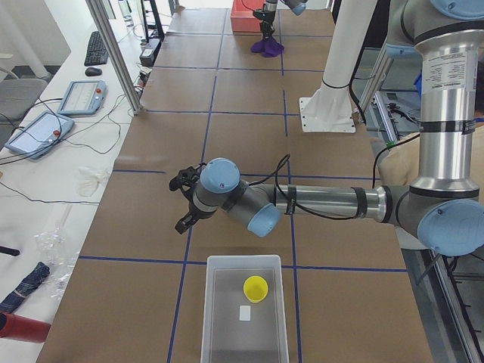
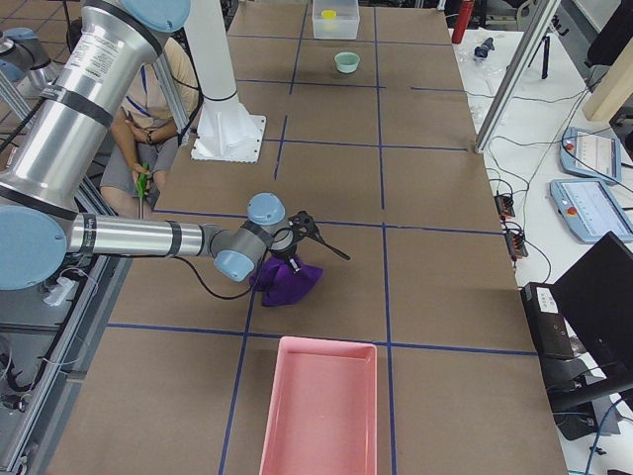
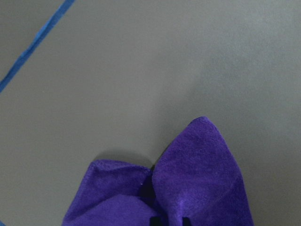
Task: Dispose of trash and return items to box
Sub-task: 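Grasp the purple cloth with the right gripper and lift it, then drop the purple cloth into the pink box while the left gripper nears the bowl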
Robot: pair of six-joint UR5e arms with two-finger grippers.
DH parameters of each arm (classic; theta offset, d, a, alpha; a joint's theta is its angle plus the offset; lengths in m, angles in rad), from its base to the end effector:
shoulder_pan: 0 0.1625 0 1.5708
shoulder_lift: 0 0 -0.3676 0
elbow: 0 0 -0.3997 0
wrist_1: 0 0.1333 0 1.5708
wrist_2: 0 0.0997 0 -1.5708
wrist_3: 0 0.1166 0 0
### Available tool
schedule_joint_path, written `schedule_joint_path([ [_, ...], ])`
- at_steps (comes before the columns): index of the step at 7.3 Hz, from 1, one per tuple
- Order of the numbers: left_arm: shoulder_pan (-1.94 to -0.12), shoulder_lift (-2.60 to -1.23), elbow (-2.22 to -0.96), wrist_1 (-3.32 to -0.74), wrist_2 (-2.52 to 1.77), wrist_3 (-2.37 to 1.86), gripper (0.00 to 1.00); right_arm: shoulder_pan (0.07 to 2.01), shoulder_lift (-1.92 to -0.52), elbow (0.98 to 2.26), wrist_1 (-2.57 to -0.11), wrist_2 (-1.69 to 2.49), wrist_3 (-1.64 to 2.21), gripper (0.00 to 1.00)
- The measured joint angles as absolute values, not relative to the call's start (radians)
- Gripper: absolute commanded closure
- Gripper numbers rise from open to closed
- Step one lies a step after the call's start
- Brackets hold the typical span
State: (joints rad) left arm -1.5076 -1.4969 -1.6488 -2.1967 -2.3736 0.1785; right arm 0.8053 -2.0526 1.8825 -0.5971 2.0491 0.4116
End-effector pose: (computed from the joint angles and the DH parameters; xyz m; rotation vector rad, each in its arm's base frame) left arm -0.0177 -0.5030 0.5342 0.6438 0.7454 0.4747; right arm -0.1971 -0.3200 0.5560 0.4087 -0.8222 -0.5210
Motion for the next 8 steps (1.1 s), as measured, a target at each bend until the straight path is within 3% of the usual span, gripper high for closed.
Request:
schedule_joint_path([
  [2,-1.509,-1.496,-1.649,-2.196,-2.373,0.178,0.00,0.916,-2.045,1.935,-0.708,2.091,0.264,1.00],
  [5,-1.509,-1.499,-1.706,-2.099,-2.367,0.174,0.00,1.369,-1.890,2.029,-1.296,2.233,-0.383,1.00],
  [7,-1.509,-1.501,-1.772,-2.016,-2.362,0.172,0.00,1.657,-1.679,1.956,-1.686,2.238,-0.876,1.00],
  [8,-1.508,-1.507,-1.785,-1.999,-2.360,0.158,0.00,1.743,-1.613,1.882,-1.765,2.219,-1.032,0.93],
])
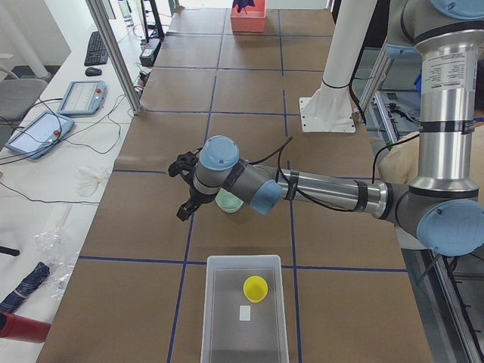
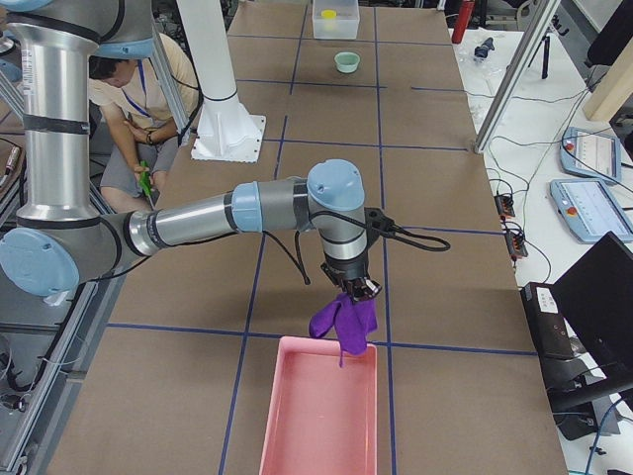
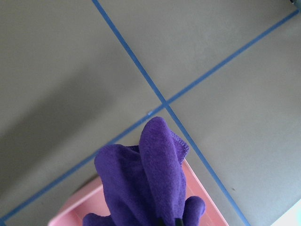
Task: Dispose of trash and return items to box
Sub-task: 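Drop the purple cloth into the pink box while the left gripper nears the bowl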
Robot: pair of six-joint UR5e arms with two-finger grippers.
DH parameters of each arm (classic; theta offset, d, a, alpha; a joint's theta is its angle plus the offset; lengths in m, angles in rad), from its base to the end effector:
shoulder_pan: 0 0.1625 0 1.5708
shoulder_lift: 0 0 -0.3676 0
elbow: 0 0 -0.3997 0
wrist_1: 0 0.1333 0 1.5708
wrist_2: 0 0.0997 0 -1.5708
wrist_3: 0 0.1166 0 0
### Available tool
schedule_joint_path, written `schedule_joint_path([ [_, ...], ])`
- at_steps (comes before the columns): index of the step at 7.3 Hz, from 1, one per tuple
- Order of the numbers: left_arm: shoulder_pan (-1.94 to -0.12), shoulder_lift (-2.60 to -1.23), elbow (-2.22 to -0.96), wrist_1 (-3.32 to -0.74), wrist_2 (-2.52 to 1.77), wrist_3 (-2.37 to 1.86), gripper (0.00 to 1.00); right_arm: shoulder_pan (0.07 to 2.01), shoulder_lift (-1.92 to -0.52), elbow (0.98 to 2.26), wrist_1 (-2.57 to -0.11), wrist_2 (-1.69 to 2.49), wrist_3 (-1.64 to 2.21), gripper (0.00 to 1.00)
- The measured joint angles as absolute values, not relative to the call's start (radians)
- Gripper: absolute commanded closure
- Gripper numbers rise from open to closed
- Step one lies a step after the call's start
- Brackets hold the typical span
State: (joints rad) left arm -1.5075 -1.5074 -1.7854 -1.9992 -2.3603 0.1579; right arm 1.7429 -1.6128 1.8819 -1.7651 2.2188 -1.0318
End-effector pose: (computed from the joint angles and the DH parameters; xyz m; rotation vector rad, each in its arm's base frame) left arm -0.0188 -0.5024 0.4832 0.5881 0.7446 0.4331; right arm 0.1436 -0.4584 0.5088 0.4400 -0.5089 -0.8525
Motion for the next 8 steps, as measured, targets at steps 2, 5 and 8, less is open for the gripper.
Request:
schedule_joint_path([
  [2,-1.503,-1.530,-1.794,-1.989,-2.338,0.107,0.00,1.798,-1.583,1.759,-1.759,2.152,-1.125,0.00],
  [5,-1.456,-1.543,-1.834,-1.991,-2.316,-0.060,0.00,1.801,-1.624,1.731,-1.732,2.274,-0.815,0.00],
  [8,-1.289,-1.546,-1.910,-2.023,-2.207,-0.348,0.00,1.666,-1.650,1.952,-1.721,2.358,-0.256,0.00],
])
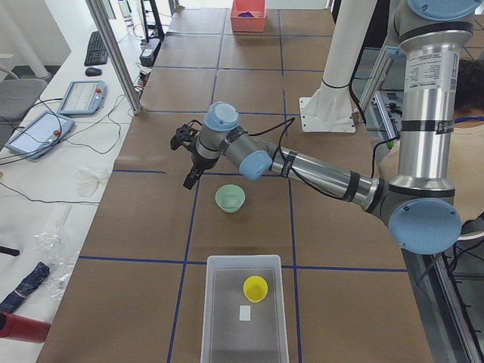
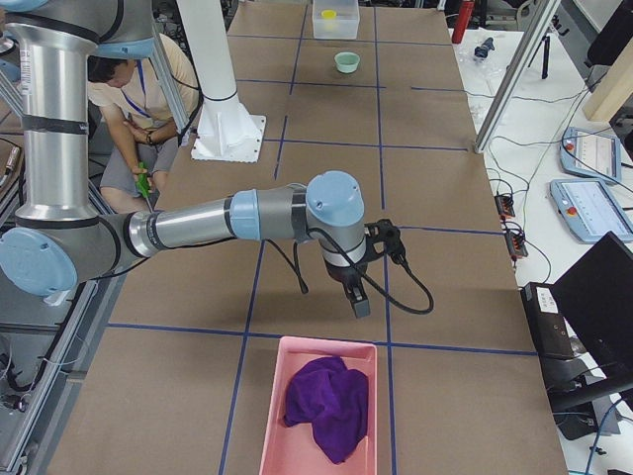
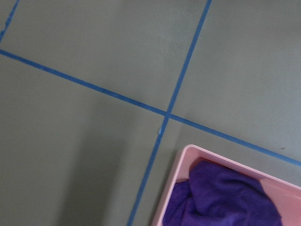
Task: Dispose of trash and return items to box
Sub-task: 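Drop the purple cloth into the pink box while the left gripper nears the bowl, then close the left gripper on the green bowl's rim and lift it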
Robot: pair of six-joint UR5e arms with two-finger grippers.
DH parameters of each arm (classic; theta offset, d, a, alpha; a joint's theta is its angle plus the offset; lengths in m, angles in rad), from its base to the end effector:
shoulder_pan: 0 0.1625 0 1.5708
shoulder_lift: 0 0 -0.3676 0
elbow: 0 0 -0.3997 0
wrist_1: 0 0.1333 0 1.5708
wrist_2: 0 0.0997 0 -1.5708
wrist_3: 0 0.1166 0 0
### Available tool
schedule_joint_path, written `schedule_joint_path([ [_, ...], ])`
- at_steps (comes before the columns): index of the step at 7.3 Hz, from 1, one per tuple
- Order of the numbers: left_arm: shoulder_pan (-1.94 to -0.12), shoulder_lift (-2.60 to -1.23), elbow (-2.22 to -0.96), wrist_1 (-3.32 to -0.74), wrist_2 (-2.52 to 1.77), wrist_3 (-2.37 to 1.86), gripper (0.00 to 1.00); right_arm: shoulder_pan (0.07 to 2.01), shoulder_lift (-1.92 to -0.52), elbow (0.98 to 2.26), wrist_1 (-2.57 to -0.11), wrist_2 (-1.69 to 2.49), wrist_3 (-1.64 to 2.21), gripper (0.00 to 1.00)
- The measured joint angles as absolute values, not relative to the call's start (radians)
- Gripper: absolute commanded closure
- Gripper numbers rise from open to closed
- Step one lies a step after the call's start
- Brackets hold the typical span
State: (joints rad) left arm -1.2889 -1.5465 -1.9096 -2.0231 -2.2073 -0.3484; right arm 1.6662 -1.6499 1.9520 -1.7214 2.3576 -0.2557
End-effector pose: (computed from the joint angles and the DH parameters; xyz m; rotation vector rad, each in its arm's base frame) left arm 0.0799 -0.5058 0.4047 0.5158 0.8033 0.1825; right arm 0.0947 -0.4566 0.4764 0.2790 -0.7495 -0.2113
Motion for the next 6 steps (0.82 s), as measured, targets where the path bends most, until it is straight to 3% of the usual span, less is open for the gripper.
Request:
schedule_joint_path([
  [3,-1.103,-1.462,-1.861,-2.271,-2.087,-0.676,0.28,1.454,-1.661,2.039,-1.504,2.357,0.166,0.00],
  [6,-0.962,-1.396,-1.739,-2.459,-1.959,-0.868,0.31,1.389,-1.664,2.043,-1.430,2.347,0.250,0.00],
])
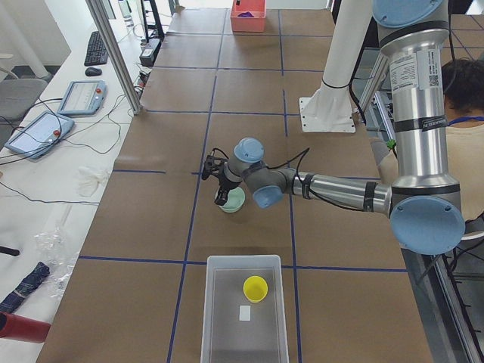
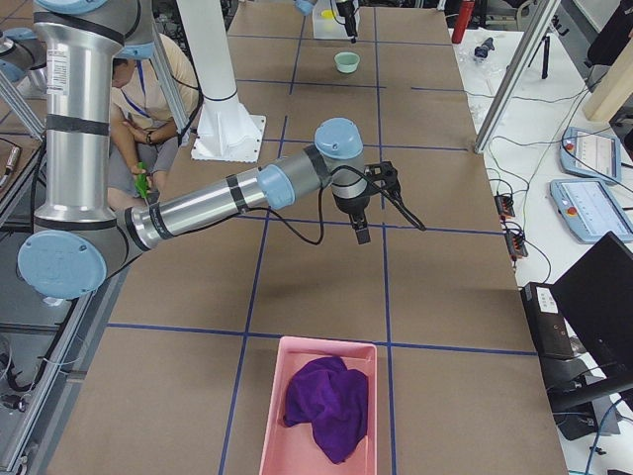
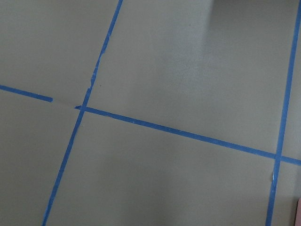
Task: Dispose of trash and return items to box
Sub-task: 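Close the left gripper on the green bowl's rim and lift it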
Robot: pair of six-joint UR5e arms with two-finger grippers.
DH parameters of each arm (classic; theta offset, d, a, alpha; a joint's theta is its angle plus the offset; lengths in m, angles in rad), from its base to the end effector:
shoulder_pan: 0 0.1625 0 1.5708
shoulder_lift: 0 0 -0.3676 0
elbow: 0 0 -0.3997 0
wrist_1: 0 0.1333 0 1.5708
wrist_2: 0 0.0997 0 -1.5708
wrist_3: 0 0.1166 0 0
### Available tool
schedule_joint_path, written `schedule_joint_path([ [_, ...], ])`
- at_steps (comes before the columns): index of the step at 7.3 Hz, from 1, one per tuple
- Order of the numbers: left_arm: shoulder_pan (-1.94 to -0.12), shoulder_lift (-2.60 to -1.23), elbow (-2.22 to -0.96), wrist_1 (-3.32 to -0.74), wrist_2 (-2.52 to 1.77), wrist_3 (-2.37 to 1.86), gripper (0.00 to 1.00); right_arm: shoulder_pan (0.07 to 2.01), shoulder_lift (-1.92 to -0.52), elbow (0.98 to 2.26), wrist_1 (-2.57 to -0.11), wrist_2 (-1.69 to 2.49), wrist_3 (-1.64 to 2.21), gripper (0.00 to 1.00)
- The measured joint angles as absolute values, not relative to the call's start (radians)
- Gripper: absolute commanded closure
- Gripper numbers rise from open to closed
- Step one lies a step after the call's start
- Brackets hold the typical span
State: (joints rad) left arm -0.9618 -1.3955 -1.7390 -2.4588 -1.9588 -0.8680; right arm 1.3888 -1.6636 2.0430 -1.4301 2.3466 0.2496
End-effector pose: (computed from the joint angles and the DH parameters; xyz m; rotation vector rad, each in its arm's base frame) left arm 0.2027 -0.4466 0.5191 0.3986 0.8524 -0.0687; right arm -0.0334 -0.4668 0.4032 0.3195 -0.8452 -0.1387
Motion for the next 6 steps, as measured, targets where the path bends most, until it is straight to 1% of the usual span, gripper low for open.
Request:
schedule_joint_path([
  [1,-0.942,-1.393,-1.712,-2.472,-1.943,-0.878,0.34,1.380,-1.664,2.043,-1.428,2.344,0.252,0.00],
  [4,-0.897,-1.392,-1.646,-2.521,-1.913,-0.886,0.64,1.371,-1.664,2.044,-1.427,2.341,0.250,0.00],
  [5,-0.877,-1.394,-1.638,-2.529,-1.902,-0.901,0.81,1.370,-1.665,2.043,-1.427,2.341,0.249,0.00],
  [6,-0.860,-1.398,-1.635,-2.532,-1.897,-0.920,1.00,1.370,-1.665,2.043,-1.427,2.341,0.247,0.00],
])
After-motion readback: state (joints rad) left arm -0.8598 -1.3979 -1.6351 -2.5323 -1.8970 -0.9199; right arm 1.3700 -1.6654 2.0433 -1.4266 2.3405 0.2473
